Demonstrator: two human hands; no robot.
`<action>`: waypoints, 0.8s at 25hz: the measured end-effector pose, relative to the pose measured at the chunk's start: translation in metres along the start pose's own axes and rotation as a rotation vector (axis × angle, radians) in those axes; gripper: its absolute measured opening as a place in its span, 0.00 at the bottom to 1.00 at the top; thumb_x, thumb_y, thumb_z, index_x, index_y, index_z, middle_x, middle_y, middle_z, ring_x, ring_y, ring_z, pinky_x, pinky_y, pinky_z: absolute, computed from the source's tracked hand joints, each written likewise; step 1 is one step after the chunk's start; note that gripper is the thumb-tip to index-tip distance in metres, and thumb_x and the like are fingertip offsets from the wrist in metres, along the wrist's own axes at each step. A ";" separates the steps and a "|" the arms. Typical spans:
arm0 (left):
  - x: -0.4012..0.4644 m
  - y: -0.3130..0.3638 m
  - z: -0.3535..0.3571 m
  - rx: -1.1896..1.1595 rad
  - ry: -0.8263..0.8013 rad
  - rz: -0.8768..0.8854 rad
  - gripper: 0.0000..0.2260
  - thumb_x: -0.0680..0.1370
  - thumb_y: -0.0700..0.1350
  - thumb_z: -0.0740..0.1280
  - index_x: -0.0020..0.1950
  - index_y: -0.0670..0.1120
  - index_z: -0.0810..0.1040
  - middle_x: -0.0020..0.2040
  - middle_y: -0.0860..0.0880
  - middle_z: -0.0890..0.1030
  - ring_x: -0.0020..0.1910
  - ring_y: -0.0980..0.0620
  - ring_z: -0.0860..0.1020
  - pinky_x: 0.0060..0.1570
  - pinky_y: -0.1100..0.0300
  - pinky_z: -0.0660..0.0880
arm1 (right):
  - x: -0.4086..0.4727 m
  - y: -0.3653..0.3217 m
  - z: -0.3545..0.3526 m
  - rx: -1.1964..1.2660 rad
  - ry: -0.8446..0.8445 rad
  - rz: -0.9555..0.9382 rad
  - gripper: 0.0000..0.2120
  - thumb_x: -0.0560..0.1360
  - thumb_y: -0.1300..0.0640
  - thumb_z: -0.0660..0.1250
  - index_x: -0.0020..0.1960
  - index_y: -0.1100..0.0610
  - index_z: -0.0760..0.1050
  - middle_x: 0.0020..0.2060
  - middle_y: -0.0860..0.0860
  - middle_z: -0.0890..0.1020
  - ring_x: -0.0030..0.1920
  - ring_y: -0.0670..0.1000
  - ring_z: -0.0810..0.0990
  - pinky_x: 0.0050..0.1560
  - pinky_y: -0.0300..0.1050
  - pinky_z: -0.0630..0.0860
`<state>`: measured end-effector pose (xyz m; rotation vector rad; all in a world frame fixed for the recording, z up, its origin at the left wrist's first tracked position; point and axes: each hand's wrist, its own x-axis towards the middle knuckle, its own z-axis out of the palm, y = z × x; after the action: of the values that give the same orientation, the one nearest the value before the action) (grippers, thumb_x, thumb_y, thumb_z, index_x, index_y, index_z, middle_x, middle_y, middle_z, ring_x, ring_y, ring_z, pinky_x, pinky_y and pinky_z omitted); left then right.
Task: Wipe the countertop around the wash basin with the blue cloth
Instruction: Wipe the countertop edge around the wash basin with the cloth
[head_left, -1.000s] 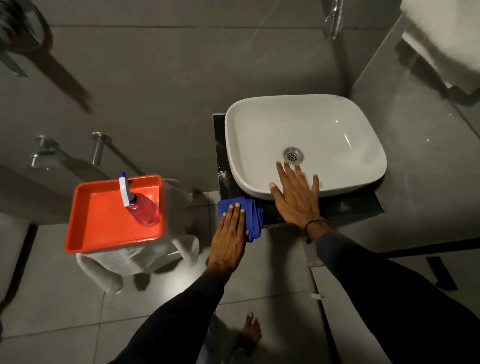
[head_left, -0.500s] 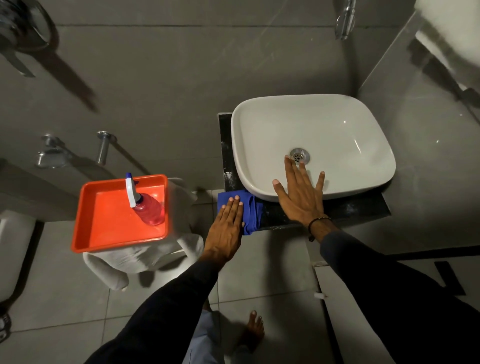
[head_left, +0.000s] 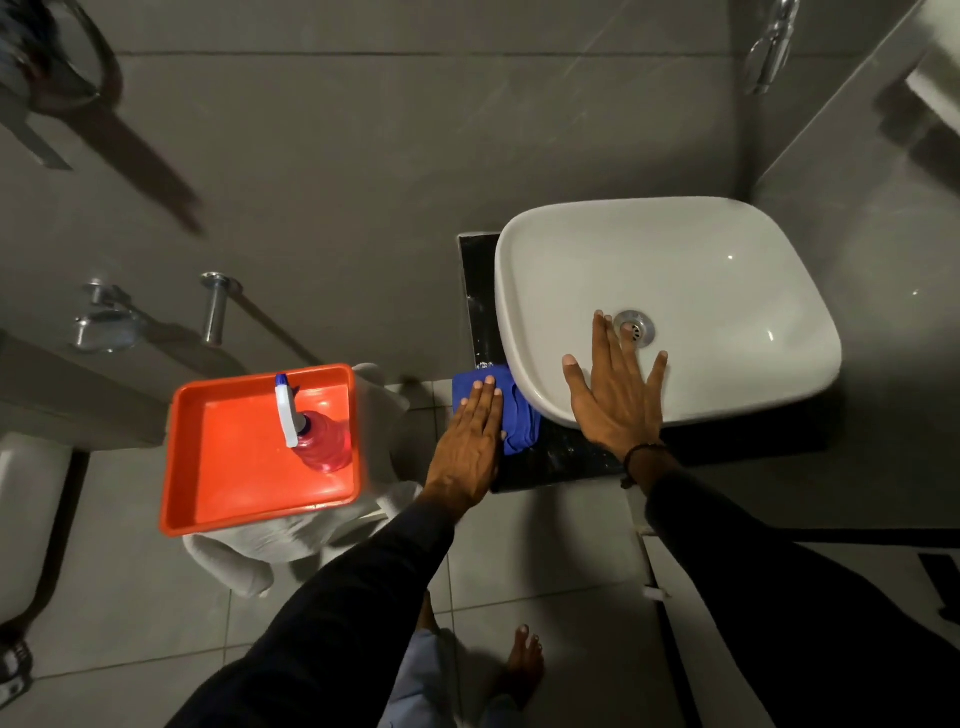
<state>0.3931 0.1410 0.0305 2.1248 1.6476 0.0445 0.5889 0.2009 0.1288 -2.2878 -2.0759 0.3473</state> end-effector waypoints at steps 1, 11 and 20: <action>0.002 -0.003 -0.002 -0.020 -0.003 0.010 0.29 0.86 0.51 0.47 0.83 0.43 0.39 0.84 0.44 0.40 0.84 0.46 0.40 0.81 0.54 0.38 | 0.001 -0.001 0.000 -0.022 0.000 0.000 0.34 0.82 0.37 0.45 0.82 0.50 0.38 0.82 0.49 0.48 0.83 0.52 0.45 0.78 0.70 0.44; 0.078 -0.040 -0.050 0.022 -0.016 0.077 0.29 0.86 0.46 0.51 0.83 0.40 0.41 0.84 0.41 0.42 0.84 0.44 0.43 0.84 0.50 0.44 | 0.005 -0.005 -0.004 -0.041 -0.012 0.008 0.36 0.81 0.37 0.51 0.82 0.49 0.42 0.82 0.49 0.53 0.82 0.53 0.50 0.77 0.72 0.48; 0.113 -0.056 -0.070 0.017 -0.042 0.086 0.29 0.87 0.47 0.52 0.83 0.41 0.40 0.85 0.42 0.41 0.84 0.44 0.42 0.84 0.50 0.45 | 0.002 -0.003 -0.004 0.025 -0.034 0.043 0.43 0.75 0.27 0.41 0.81 0.49 0.36 0.82 0.49 0.46 0.83 0.51 0.44 0.79 0.68 0.40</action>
<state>0.3544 0.2793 0.0453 2.1934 1.5382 0.0125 0.5865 0.2033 0.1327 -2.3314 -2.0283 0.4134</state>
